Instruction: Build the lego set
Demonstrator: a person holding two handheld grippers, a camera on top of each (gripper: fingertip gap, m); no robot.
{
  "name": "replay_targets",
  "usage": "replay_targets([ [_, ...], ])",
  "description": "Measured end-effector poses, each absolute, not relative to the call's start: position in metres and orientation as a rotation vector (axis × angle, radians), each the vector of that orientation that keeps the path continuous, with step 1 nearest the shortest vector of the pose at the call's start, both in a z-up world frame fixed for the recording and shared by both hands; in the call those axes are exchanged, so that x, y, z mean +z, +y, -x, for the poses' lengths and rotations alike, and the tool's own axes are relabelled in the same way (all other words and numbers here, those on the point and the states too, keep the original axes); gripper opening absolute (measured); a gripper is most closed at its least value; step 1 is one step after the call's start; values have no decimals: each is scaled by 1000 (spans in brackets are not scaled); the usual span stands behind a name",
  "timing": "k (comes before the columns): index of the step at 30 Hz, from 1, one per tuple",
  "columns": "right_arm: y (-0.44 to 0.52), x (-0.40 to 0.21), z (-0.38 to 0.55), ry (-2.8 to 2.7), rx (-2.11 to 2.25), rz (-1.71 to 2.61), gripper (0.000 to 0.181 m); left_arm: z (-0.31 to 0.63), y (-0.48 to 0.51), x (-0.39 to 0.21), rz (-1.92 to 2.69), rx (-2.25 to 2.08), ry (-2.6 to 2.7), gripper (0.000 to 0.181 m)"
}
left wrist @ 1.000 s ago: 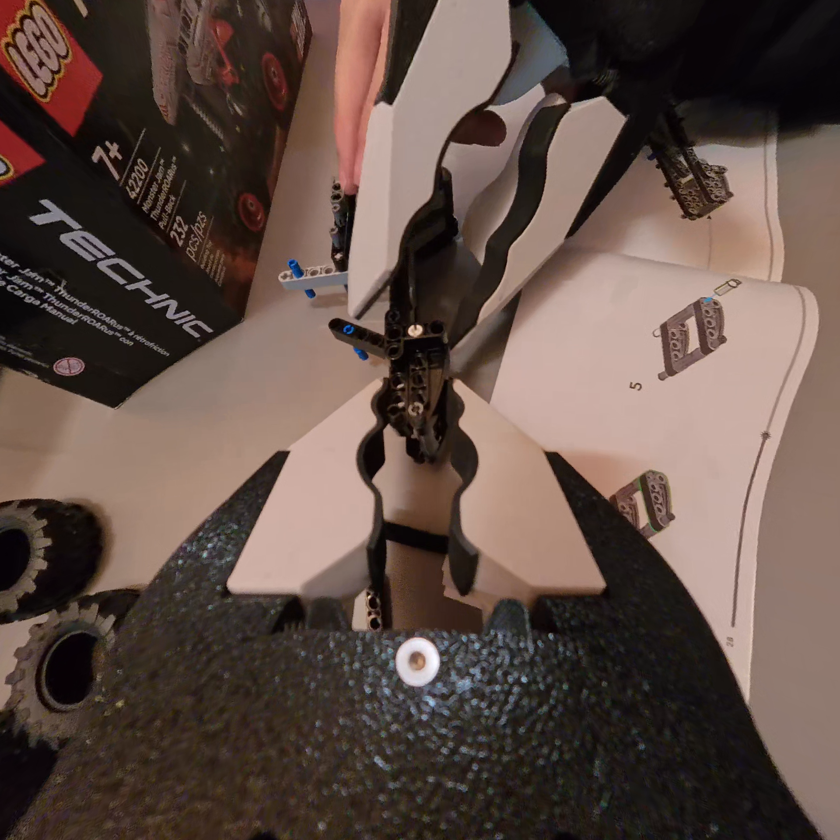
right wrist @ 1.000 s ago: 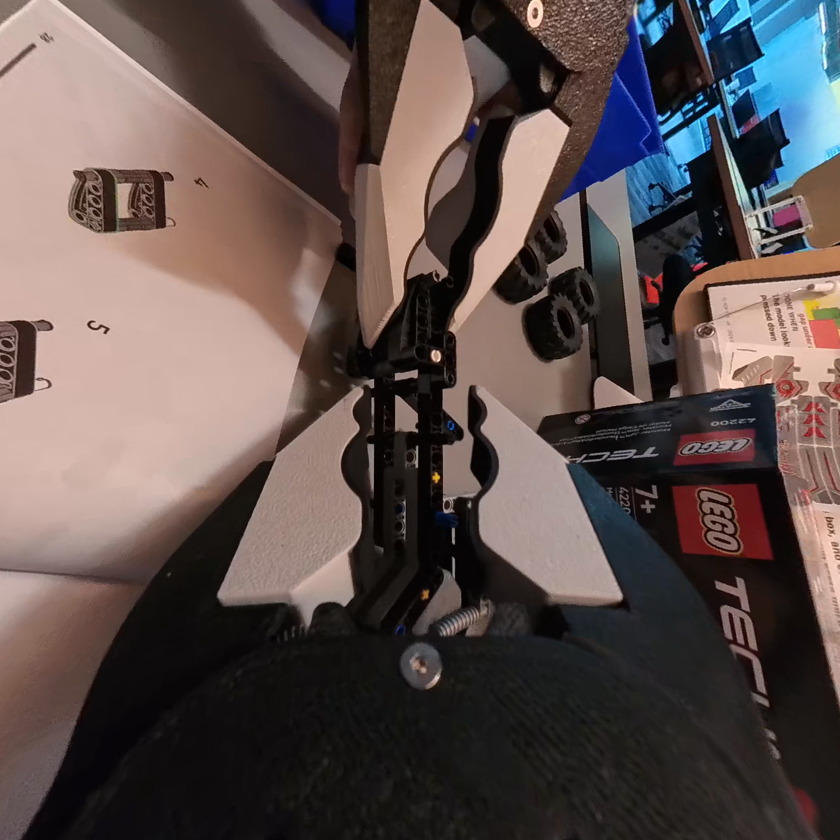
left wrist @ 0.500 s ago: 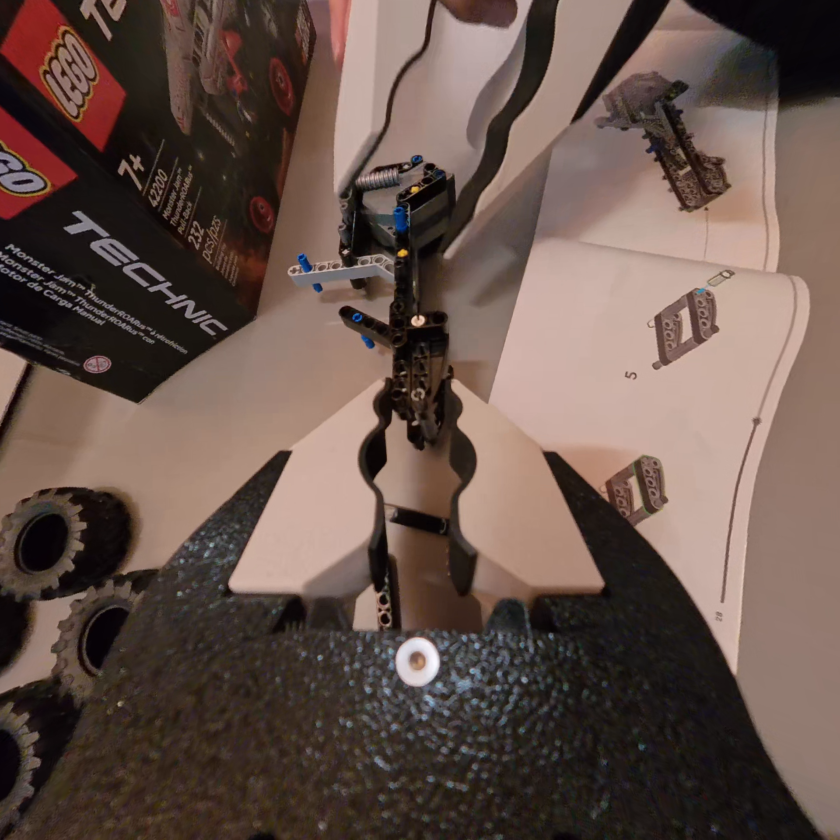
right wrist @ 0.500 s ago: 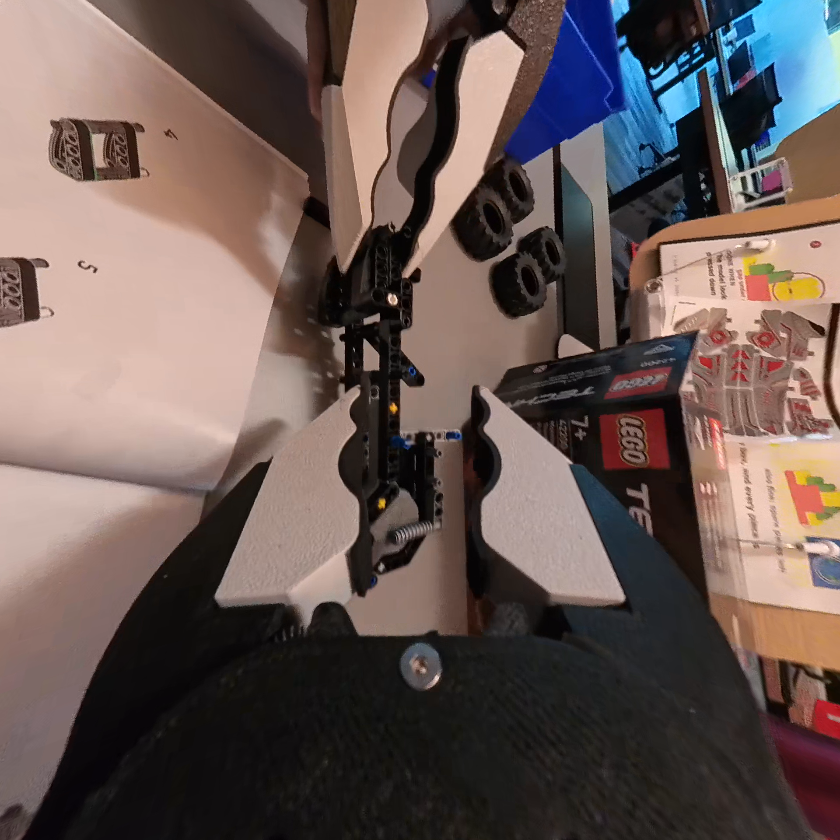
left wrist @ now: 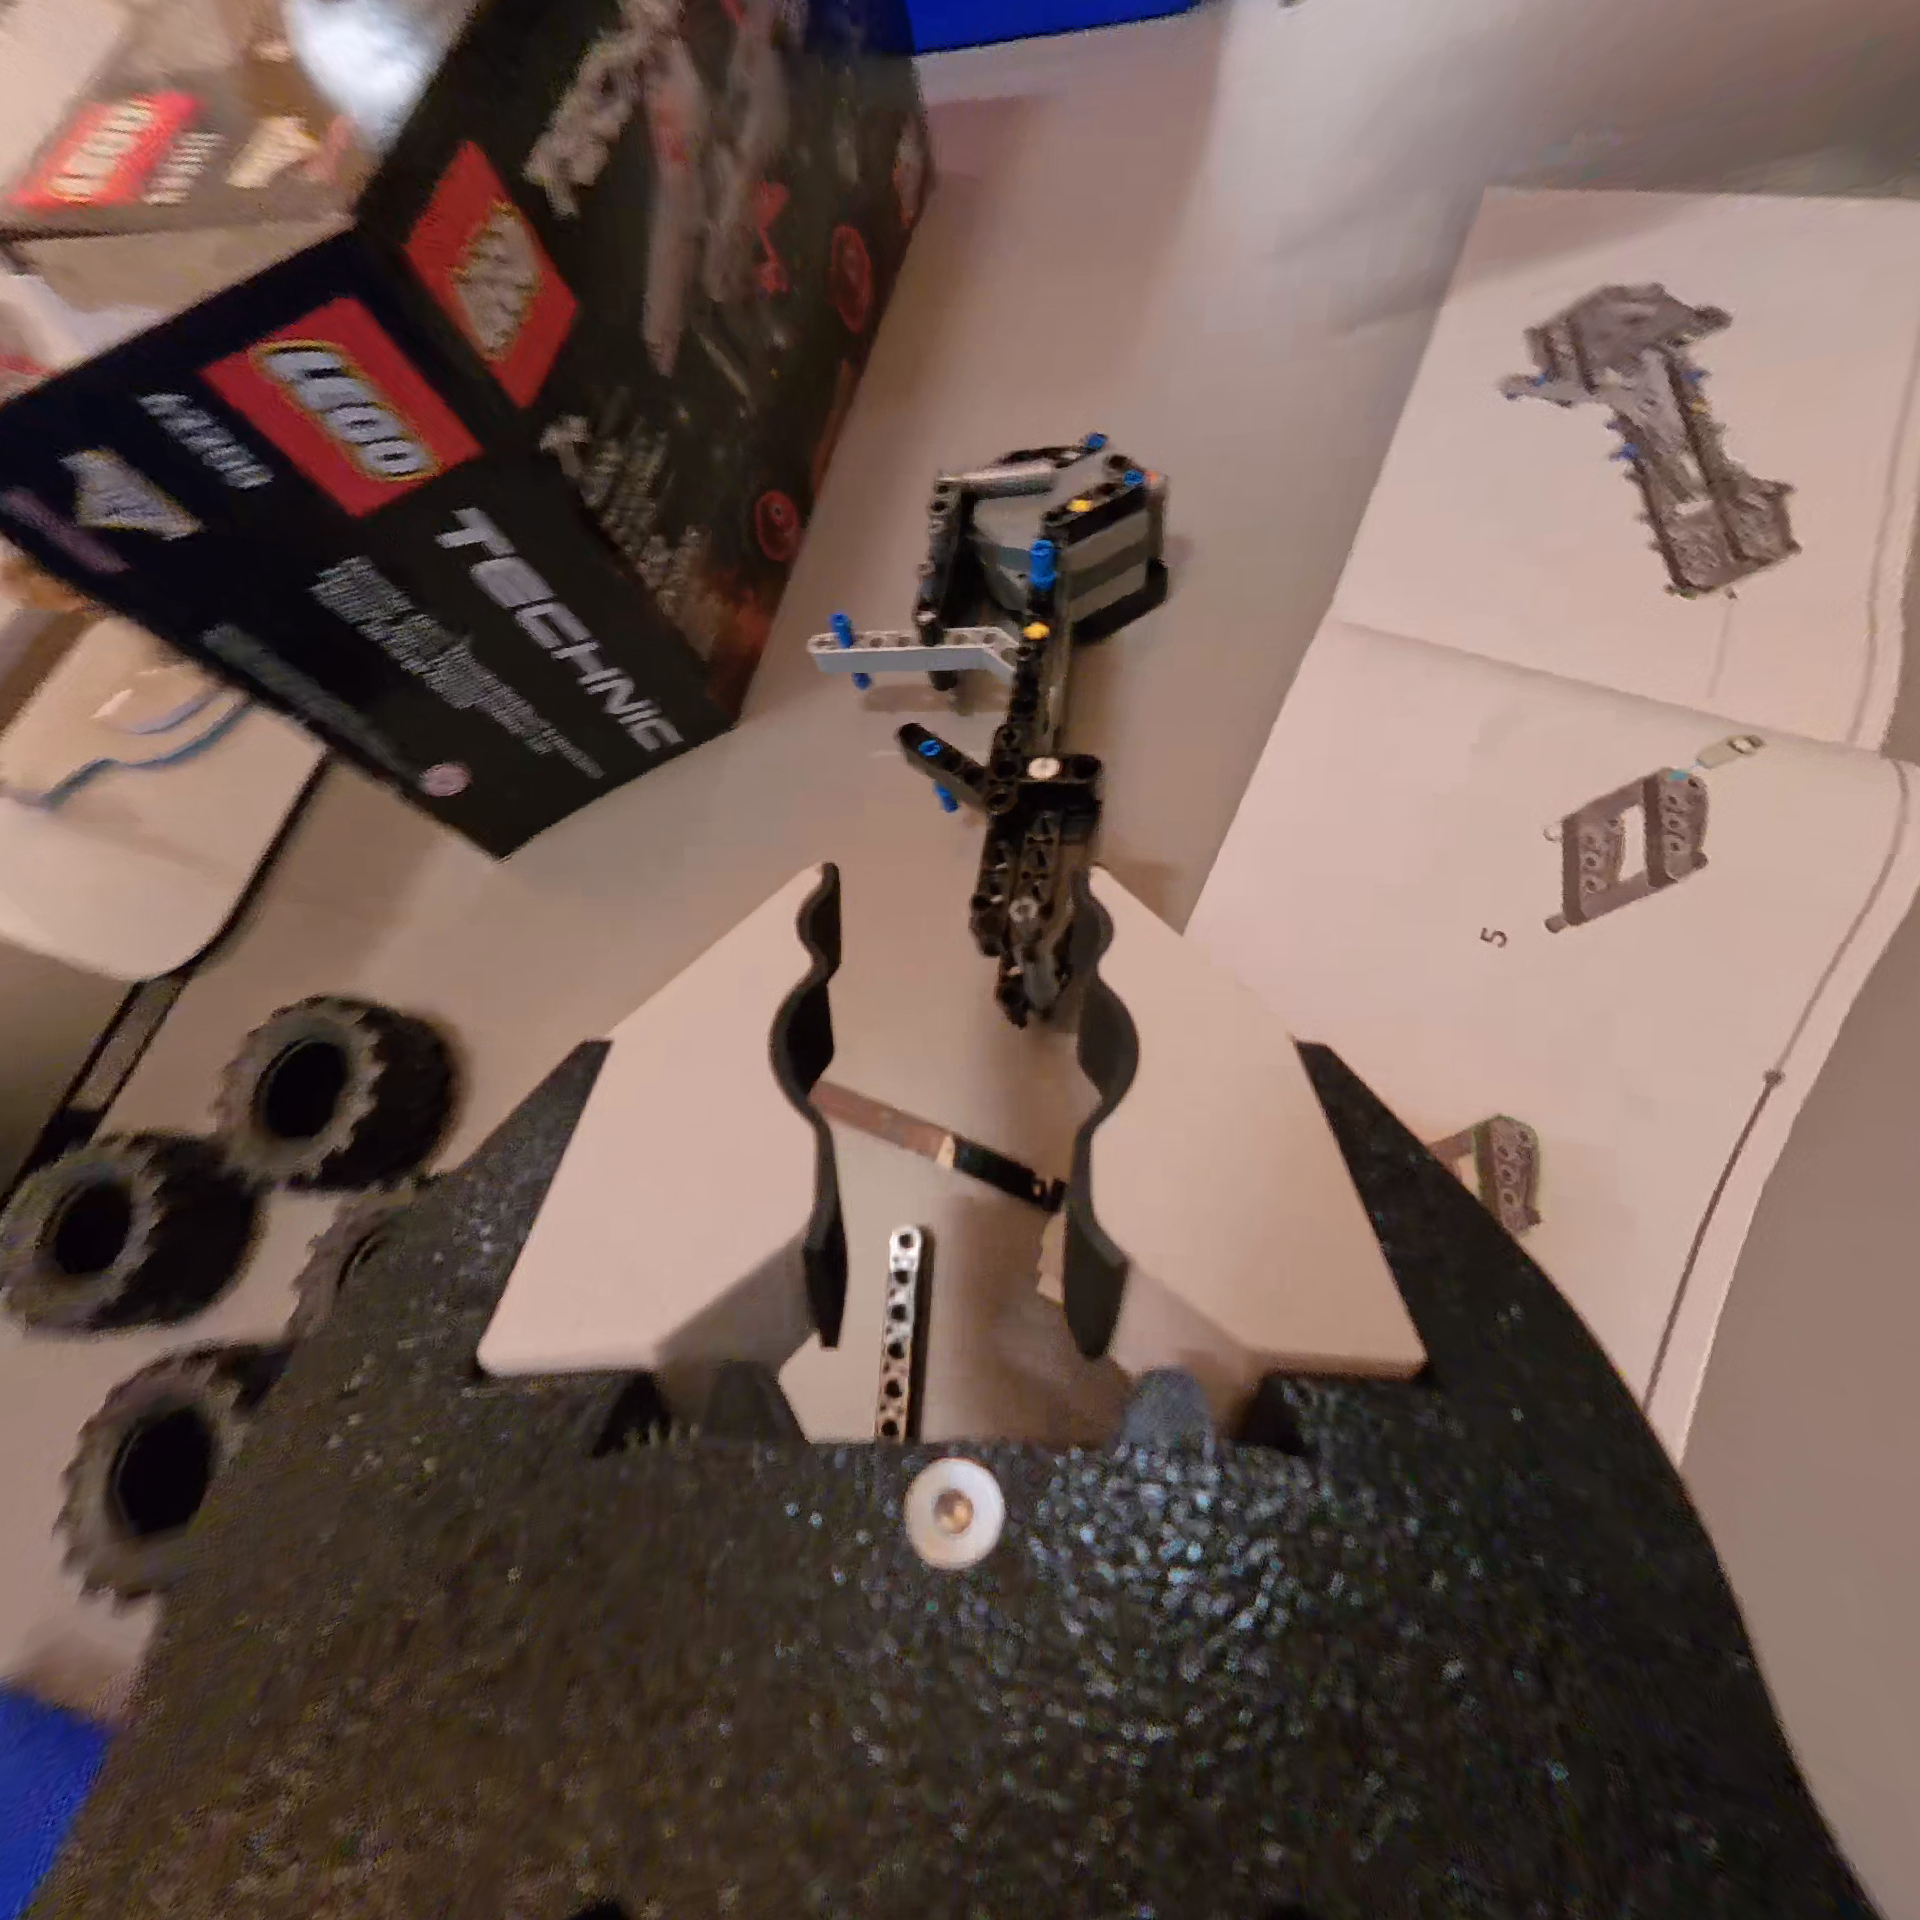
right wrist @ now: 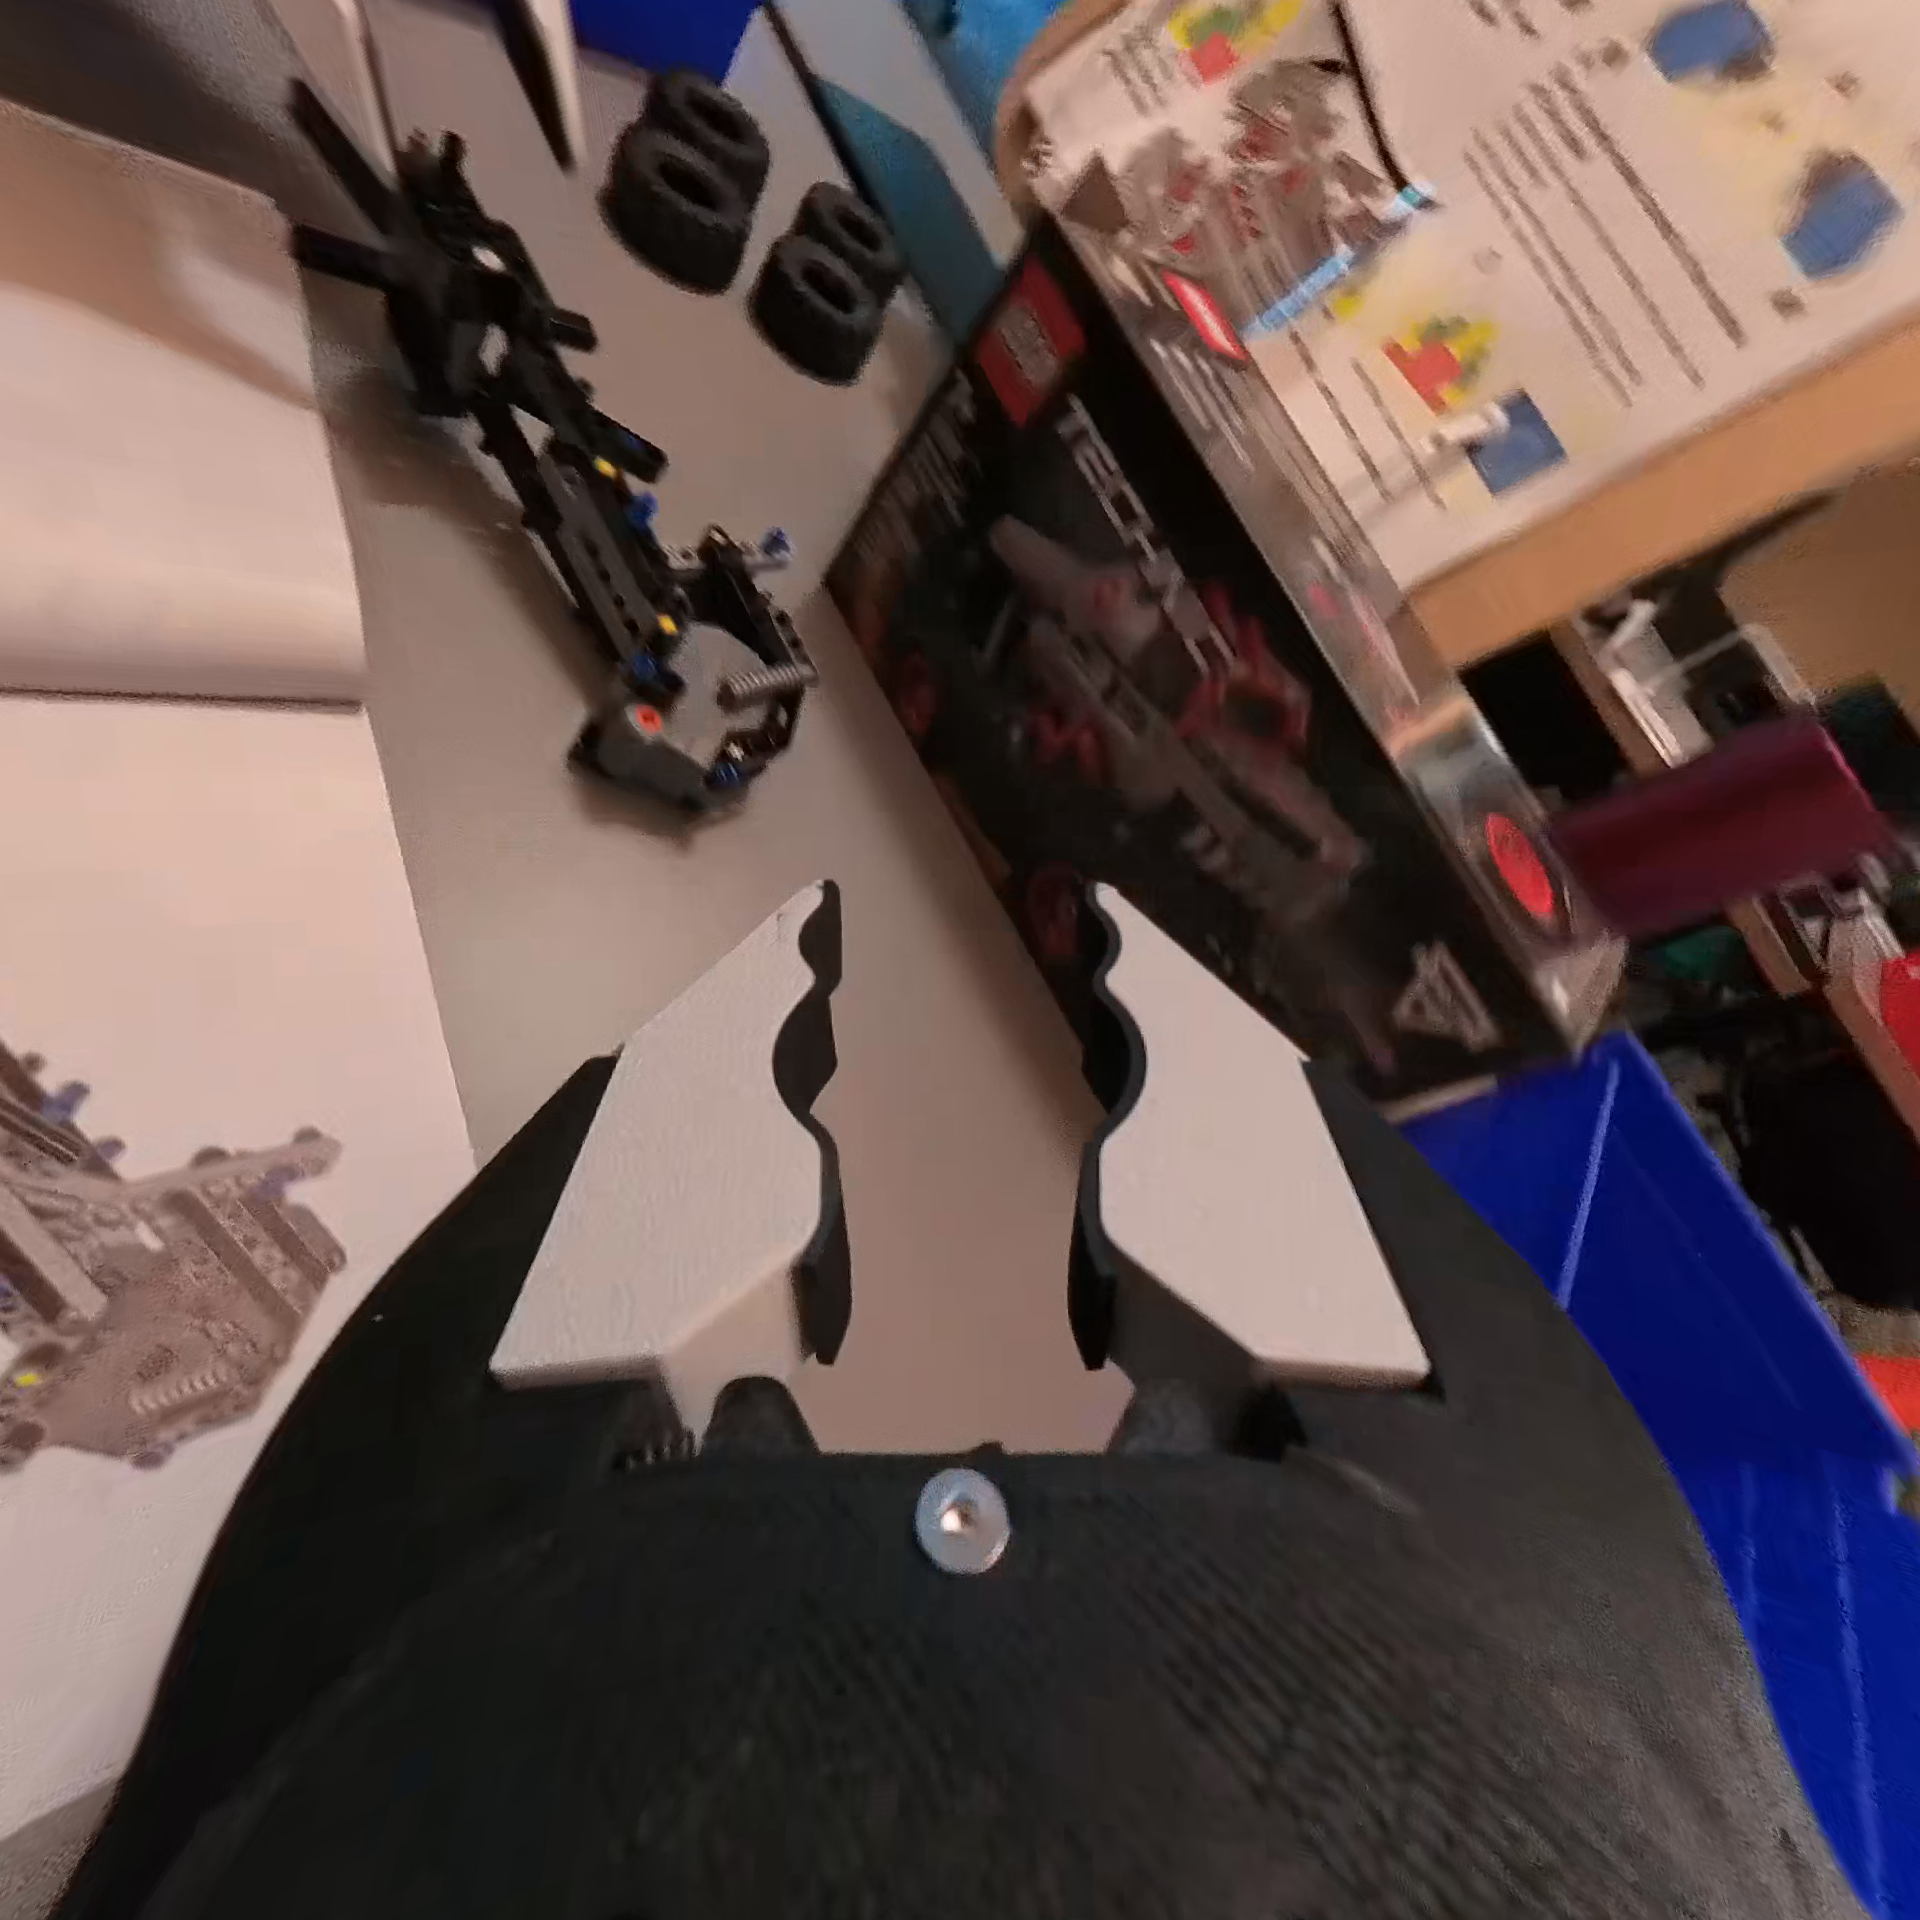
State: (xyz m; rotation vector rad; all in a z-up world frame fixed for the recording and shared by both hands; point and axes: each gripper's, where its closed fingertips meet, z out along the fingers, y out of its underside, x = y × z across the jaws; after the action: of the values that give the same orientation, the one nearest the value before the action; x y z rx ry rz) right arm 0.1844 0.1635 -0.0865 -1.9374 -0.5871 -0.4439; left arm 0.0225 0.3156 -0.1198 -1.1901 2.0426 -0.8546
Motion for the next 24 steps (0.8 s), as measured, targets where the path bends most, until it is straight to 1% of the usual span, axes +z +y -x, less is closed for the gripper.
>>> replay_targets([
  [1,155,-92,-192,-548,-449,1916,42,-20,322,-113,1229,-836,1965,45],
  [4,135,-101,-207,-519,-538,1847,34,-7,321,-92,1312,-882,1735,46],
  [6,127,-108,-214,-549,-616,1859,33,3,295,-89,1328,-964,1689,44],
  [11,119,-116,-243,-570,-903,1865,29,27,180,-122,1237,-1066,1971,42],
  [16,116,-118,-255,-489,-935,1901,27,25,81,-145,1161,-1118,2213,40],
  [20,116,-125,-255,-500,-927,1929,26,7,66,-162,1230,-1007,2257,38],
  [24,119,-132,-240,-583,-873,1937,26,-3,73,-179,1457,-968,2233,35],
])
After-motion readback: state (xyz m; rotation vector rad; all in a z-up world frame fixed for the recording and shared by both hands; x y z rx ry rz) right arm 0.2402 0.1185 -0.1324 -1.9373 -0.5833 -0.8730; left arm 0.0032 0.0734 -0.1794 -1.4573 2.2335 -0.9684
